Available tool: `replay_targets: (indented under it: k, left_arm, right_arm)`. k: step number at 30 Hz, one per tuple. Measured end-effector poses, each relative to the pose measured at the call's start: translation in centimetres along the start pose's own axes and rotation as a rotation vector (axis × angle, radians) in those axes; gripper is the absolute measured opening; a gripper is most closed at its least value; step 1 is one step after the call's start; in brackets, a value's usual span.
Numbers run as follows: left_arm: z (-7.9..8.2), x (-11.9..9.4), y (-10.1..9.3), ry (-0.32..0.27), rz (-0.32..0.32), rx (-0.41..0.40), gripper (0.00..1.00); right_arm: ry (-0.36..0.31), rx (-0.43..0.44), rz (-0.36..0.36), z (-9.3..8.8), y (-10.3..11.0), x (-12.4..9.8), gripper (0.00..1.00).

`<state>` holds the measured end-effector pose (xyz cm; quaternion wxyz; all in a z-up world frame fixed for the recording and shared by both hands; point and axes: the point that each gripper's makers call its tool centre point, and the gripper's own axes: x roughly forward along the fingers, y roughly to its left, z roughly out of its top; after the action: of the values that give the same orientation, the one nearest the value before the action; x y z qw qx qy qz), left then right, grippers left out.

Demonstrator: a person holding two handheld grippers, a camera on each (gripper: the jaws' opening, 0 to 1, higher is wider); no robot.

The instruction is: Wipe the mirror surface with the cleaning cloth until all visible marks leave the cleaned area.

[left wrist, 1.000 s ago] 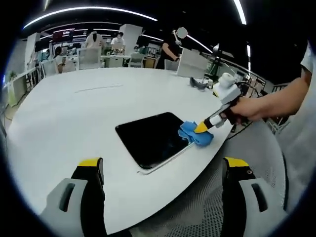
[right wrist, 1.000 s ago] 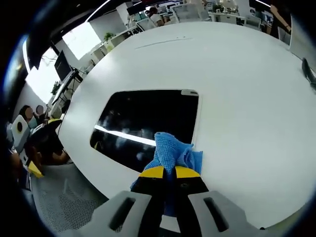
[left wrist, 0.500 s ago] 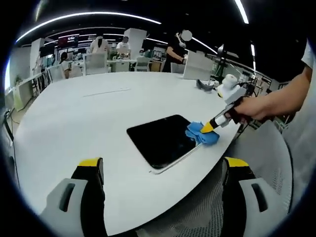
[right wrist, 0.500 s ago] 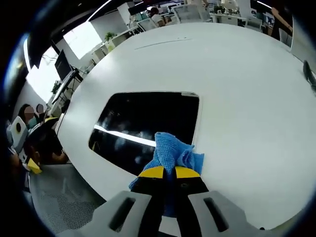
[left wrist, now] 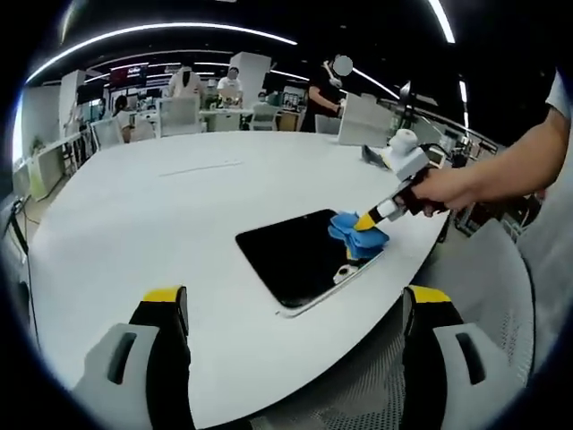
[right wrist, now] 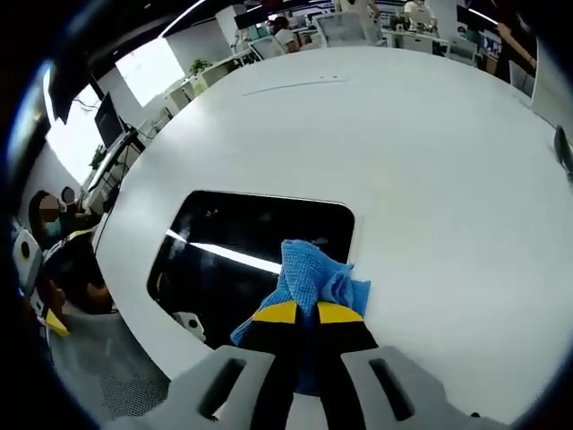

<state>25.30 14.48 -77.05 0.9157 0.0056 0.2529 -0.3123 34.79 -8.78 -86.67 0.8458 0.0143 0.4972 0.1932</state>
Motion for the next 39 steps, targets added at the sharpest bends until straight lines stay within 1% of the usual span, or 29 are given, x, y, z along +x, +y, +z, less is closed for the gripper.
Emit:
replay_targets:
  k: [2, 6, 7, 9, 11, 14, 18, 22, 27, 30, 34, 39]
  left_arm:
    - [0.4, 0.0, 0.3, -0.027, 0.027, 0.033, 0.99]
    - [0.7, -0.3, 0.5, -0.048, 0.054, 0.043, 0.99]
    - [0.6, -0.3, 0.6, -0.041, 0.058, 0.044, 0.99]
    - [0.1, -0.2, 0.5, -0.008, 0.054, 0.033, 0.99]
    - [0.1, -0.2, 0.6, -0.015, 0.058, 0.045, 0.99]
    - [0.2, -0.1, 0.9, -0.021, 0.074, 0.051, 0.99]
    - [0.1, 0.5, 0.4, -0.007, 0.056, 0.068, 0.99]
    - [0.1, 0.5, 0.5, -0.011, 0.055, 0.072, 0.99]
    - [0.1, 0.6, 1.0, -0.018, 0.073, 0.036, 0.99]
    - [-0.1, 0.7, 0.7, -0.013, 0.071, 0.053, 0.99]
    - [-0.2, 0.8, 0.5, -0.007, 0.063, 0.062, 0.99]
    - [-0.3, 1.0, 0.5, -0.005, 0.057, 0.057, 0.99]
  right_arm:
    - [-0.001, 0.001, -0.003, 0.7, -0.3, 0.3, 0.0]
    - [-0.004, 0.003, -0.01, 1.8, -0.7, 0.9, 0.0]
    - [-0.007, 0.001, -0.013, 2.2, -0.8, 1.1, 0.0]
    - [-0.009, -0.001, -0.017, 2.7, -0.9, 1.4, 0.0]
    - [-0.006, -0.03, -0.021, 3.4, -1.2, 1.8, 0.0]
    - [0.0, -0.04, -0.029, 4.4, -1.8, 2.3, 0.0]
    - [0.004, -0.043, -0.036, 5.2, -2.2, 2.6, 0.0]
    - [0.005, -0.031, -0.033, 5.1, -2.2, 2.6, 0.0]
    - [-0.021, -0.013, -0.024, 5.0, -2.2, 2.4, 0.0]
    - [-0.017, -0.024, -0.03, 5.1, -2.2, 2.6, 0.0]
    - [-0.03, -0.018, -0.029, 5.0, -2.2, 2.5, 0.0]
    - [-0.031, -0.025, -0.031, 5.1, -2.1, 2.4, 0.0]
